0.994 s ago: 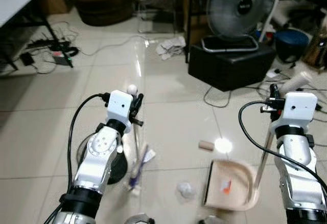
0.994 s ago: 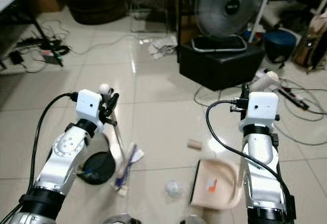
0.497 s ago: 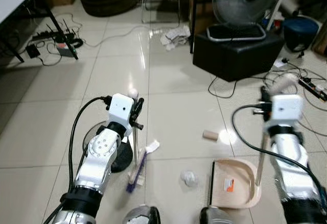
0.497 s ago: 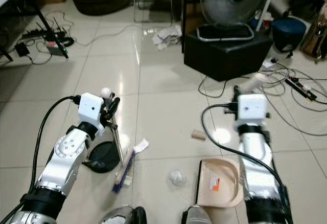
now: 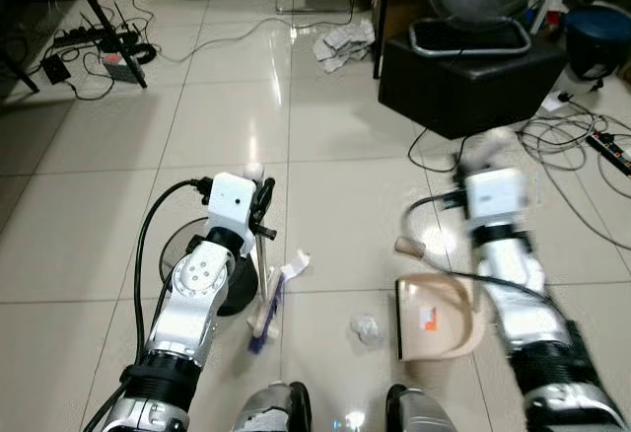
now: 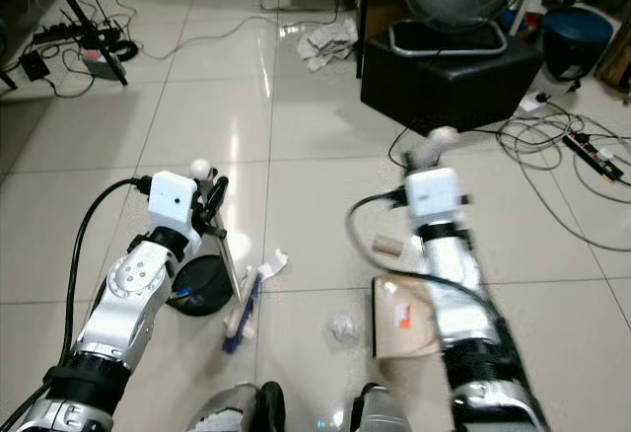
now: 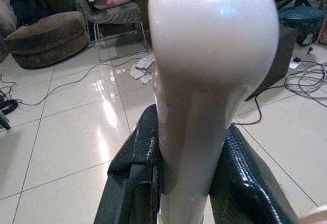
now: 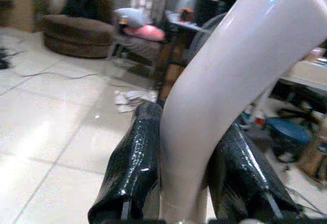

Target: Sweep floor

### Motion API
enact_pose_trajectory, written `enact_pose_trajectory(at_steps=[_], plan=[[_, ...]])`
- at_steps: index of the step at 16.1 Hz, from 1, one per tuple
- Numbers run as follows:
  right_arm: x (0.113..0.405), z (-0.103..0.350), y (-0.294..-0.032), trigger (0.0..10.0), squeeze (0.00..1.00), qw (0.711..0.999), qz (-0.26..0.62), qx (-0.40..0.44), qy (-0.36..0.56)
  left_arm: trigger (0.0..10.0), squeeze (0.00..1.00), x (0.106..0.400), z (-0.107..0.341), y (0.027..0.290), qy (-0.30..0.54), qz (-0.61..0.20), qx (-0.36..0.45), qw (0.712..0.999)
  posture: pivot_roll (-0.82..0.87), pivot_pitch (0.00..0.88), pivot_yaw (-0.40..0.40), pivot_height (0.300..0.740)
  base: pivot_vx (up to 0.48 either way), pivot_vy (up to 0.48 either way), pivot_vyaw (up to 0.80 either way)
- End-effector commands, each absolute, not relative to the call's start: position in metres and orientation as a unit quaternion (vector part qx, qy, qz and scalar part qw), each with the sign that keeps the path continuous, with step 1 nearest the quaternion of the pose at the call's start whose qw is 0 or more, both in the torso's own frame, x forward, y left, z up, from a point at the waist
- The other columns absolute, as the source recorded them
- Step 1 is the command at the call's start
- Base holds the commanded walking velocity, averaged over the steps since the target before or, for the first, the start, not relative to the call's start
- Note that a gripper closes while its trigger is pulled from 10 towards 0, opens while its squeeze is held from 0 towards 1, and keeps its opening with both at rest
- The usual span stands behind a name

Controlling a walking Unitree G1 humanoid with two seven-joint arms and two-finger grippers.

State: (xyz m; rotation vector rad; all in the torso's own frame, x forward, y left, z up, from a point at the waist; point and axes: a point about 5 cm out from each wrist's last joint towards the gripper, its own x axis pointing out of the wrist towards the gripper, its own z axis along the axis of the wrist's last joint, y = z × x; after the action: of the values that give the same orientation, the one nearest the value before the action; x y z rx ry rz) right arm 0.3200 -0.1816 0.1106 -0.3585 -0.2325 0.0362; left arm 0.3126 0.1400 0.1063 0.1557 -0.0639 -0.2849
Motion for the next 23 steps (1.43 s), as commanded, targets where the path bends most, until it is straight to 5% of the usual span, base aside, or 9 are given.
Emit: enact_pose_trajectory(at_steps=[1, 10, 23], plan=[[0.32, 0.11, -0.177, 10.0, 0.0, 0.974, 0.027, -0.19, -0.123, 10.0, 0.0, 0.312, 0.102, 0.142, -0.023, -0.138, 0.083, 0.987, 0.07, 0.229, 0.105, 0.74, 0.0, 0.0, 0.0], [0.321, 0.098, -0.137, 10.0, 0.0, 0.98, 0.057, -0.135, -0.134, 10.0, 0.0, 0.313, 0.109, 0.129, -0.024, -0.165, 0.005, 0.986, 0.08, 0.222, 0.108, 0.74, 0.0, 0.0, 0.0], [0.322, 0.088, -0.145, 10.0, 0.0, 0.992, 0.012, -0.064, -0.108, 10.0, 0.0, 0.323, 0.13, 0.12, -0.009, -0.178, -0.141, 0.974, 0.1, 0.225, 0.115, 0.74, 0.0, 0.0, 0.0]])
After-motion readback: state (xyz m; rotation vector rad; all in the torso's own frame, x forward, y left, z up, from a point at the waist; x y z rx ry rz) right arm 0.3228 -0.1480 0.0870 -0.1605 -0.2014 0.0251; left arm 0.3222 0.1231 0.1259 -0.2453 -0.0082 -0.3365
